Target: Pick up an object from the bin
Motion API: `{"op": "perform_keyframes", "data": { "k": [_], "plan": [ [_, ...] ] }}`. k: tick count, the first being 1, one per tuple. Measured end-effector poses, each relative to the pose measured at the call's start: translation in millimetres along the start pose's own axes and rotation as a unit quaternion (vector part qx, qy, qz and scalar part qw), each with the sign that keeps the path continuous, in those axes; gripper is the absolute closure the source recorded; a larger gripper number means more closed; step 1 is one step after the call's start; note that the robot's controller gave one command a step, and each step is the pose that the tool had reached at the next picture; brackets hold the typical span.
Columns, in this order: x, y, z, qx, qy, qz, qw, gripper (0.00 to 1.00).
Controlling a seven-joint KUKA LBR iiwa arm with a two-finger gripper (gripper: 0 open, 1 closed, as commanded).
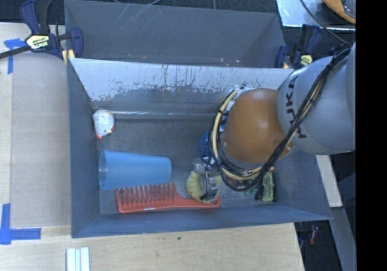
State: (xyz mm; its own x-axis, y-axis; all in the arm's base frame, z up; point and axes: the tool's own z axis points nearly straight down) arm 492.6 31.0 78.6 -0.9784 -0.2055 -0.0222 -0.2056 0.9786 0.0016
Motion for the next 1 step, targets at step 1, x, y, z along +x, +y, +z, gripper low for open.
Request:
{"op": "perform_keyframes", "data": {
  "k": [1],
  "plan": [
    [0.0, 0.0, -9.8, 0.000, -0.0003, 0.000, 1.0000, 1.00]
  ]
}}
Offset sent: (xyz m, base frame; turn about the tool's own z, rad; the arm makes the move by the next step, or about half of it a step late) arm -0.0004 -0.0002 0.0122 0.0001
